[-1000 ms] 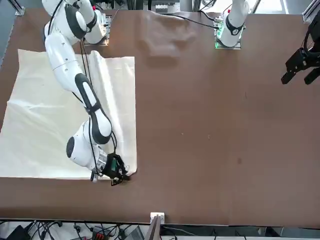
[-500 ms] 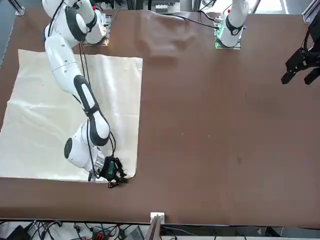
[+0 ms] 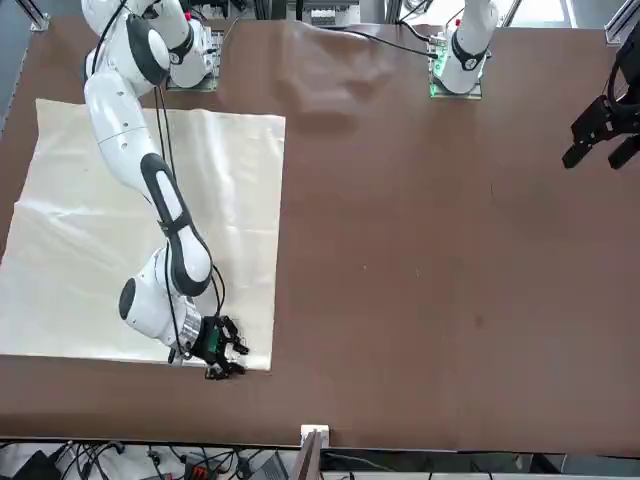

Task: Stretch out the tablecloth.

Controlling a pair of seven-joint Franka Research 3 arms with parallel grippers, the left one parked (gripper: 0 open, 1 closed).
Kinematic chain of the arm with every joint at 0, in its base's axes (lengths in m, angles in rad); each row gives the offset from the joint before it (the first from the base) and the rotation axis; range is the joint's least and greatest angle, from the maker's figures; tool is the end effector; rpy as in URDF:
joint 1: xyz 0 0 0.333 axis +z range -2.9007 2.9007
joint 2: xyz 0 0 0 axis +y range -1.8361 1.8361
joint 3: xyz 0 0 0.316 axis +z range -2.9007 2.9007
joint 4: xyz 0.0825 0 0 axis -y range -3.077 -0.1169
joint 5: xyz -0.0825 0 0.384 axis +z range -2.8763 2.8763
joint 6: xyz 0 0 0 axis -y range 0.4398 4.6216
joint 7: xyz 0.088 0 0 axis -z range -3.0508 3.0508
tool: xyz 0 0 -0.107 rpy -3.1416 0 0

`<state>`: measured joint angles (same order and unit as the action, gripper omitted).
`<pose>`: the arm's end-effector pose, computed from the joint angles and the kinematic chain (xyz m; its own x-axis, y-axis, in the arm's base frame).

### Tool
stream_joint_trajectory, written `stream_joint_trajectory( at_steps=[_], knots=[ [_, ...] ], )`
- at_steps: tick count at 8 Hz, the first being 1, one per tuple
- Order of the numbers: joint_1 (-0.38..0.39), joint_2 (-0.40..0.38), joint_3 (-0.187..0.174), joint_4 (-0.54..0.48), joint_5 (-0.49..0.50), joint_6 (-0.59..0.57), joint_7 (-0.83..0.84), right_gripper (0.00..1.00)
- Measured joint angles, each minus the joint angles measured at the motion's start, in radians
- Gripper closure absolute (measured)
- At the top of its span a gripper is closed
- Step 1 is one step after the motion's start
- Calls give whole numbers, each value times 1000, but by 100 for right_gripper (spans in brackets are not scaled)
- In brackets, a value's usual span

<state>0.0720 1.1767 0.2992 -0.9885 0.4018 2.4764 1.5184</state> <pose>0.7843 0.1948 0.1754 -0.0088 -0.8313 -0.5557 -0.9677 0.1471 -0.2047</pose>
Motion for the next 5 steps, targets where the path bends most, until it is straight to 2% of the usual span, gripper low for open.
stream_joint_trajectory(
  at_steps=[2,5],
  knots=[
    [2,0,0,5,0,0,-4,1],
    [2,-19,-3,41,-9,-2,-96,0]
  ],
)
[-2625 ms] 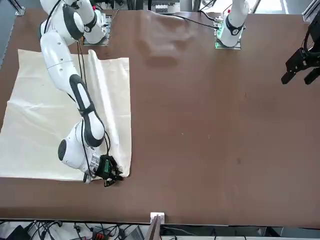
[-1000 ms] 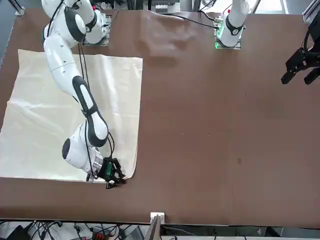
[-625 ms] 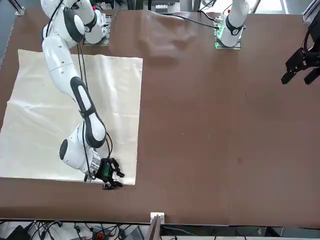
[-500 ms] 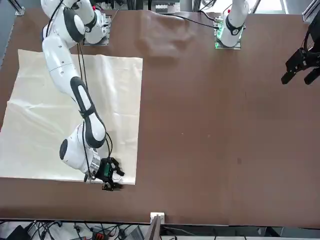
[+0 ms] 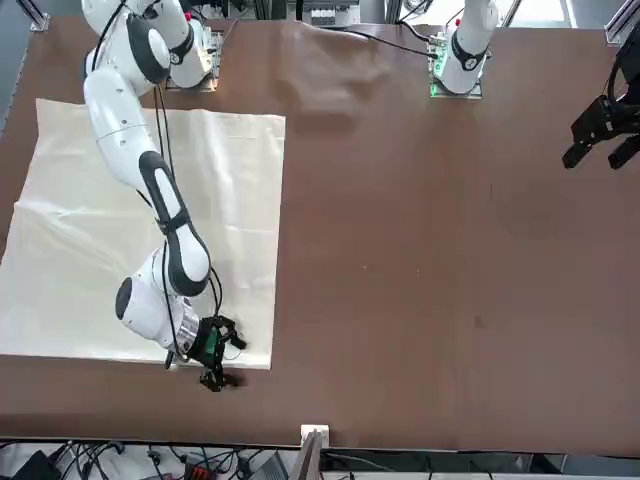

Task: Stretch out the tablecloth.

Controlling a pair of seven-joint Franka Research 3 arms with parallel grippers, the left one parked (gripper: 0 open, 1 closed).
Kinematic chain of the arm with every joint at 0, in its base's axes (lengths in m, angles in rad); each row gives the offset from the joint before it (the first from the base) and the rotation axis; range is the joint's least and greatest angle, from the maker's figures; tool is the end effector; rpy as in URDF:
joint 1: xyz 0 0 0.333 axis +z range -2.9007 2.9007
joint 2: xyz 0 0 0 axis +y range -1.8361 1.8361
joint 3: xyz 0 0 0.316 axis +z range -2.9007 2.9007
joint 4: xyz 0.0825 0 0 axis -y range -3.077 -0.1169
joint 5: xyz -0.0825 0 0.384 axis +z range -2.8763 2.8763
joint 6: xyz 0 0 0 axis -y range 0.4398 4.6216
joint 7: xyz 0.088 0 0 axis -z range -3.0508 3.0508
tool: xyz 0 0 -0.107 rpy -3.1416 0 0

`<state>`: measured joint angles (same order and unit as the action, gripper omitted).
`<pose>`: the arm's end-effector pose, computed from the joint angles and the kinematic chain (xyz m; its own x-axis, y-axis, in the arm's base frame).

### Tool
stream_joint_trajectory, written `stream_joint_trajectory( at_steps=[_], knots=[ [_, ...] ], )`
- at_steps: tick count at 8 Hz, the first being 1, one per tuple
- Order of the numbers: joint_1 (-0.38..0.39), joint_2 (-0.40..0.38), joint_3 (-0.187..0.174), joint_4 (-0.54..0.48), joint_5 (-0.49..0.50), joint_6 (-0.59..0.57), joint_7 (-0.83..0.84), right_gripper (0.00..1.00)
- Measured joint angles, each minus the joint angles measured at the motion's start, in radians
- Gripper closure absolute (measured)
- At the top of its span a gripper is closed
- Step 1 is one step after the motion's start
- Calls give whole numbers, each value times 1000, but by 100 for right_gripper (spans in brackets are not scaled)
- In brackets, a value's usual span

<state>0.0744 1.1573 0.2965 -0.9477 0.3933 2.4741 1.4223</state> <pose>0.7956 0.1922 0.2097 0.1118 -0.8422 -0.5275 -0.9470 0.0705 -0.3133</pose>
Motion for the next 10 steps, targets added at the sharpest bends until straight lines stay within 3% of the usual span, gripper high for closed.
stream_joint_trajectory(
  at_steps=[4,6,10],
  knots=[
    [-82,-108,-19,22,-23,-125,-366,0],
    [-134,-172,-53,13,-91,-242,-611,0],
    [-144,-316,-249,-63,-183,-362,-1172,0]
  ],
)
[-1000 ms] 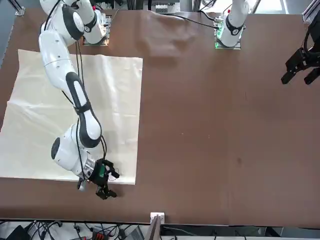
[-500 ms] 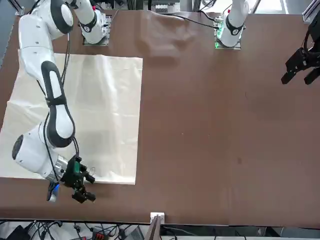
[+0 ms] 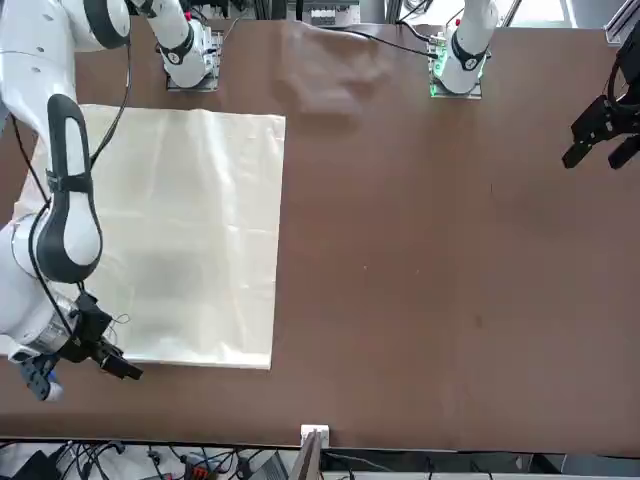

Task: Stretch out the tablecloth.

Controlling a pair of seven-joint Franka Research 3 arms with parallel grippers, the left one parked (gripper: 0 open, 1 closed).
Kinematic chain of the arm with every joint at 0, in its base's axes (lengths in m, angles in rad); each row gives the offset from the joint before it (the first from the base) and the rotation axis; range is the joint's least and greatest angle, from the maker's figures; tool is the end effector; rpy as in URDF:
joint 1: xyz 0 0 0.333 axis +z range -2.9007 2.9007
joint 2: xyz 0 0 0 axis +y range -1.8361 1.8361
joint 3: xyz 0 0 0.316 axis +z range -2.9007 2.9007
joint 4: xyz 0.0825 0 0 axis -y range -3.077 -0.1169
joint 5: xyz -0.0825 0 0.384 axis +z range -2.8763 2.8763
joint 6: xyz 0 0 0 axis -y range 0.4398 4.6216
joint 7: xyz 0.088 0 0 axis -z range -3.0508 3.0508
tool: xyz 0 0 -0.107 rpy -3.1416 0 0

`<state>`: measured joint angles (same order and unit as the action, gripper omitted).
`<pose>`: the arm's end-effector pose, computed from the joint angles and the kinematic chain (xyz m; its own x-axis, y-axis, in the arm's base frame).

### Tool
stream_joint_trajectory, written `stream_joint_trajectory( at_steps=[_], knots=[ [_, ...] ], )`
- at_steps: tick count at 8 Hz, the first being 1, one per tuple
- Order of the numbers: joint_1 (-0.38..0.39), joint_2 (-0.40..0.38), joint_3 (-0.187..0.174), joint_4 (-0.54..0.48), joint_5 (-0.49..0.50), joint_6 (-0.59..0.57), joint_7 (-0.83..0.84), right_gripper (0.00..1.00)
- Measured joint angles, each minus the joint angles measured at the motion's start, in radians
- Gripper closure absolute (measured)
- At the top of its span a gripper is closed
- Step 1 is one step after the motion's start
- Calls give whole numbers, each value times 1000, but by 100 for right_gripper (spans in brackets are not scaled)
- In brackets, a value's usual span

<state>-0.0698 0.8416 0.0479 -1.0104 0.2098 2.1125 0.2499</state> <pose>0.7950 -0.0220 0.3757 0.9048 -0.3870 0.1776 -0.3283 -0.8997 -0.2878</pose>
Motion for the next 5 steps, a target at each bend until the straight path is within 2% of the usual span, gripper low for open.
stream_joint_trajectory(
  at_steps=[1,3,5],
  knots=[
    [-2,-23,-25,-3,-24,-22,-59,0],
    [2,-89,-31,-4,-83,-93,-83,0],
    [8,-181,-31,-8,-152,-230,-127,0]
  ],
)
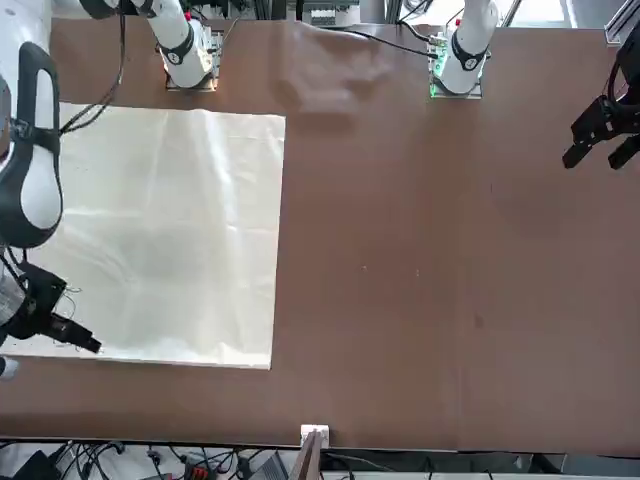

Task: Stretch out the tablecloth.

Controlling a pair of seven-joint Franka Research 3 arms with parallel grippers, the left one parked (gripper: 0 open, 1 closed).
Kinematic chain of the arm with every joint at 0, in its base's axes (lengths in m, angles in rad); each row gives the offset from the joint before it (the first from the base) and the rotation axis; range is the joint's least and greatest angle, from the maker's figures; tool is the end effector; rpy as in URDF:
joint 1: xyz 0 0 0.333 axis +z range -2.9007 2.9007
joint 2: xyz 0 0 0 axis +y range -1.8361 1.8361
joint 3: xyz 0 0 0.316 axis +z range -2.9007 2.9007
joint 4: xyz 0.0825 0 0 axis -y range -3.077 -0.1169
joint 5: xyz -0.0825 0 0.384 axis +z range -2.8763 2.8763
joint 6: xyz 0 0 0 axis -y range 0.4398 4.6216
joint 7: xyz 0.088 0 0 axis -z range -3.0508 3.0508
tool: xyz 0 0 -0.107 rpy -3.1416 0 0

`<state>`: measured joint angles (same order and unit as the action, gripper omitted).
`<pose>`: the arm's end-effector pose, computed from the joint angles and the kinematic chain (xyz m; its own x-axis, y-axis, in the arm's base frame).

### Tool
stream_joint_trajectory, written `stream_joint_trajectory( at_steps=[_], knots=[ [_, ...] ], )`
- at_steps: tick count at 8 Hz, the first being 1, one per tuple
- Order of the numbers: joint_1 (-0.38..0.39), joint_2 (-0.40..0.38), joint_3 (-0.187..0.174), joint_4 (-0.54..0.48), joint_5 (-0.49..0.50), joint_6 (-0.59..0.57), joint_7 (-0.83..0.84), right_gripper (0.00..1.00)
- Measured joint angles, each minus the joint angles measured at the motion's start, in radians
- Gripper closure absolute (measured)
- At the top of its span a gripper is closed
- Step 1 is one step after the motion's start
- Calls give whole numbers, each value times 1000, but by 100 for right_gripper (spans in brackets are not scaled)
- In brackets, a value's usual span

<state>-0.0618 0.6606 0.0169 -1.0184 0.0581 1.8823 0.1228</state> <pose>0.7567 -0.0339 0.4856 0.9632 -0.1888 0.1914 -0.1739 -0.9804 -0.0922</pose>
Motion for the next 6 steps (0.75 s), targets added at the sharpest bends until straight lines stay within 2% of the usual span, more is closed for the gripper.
stream_joint_trajectory(
  at_steps=[3,4,6],
  knots=[
    [-1,-145,-2,-13,-77,-232,-64,0],
    [-1,-188,-3,-43,-82,-254,-80,0],
    [-1,-311,-4,-217,-85,-203,-93,0]
  ],
)
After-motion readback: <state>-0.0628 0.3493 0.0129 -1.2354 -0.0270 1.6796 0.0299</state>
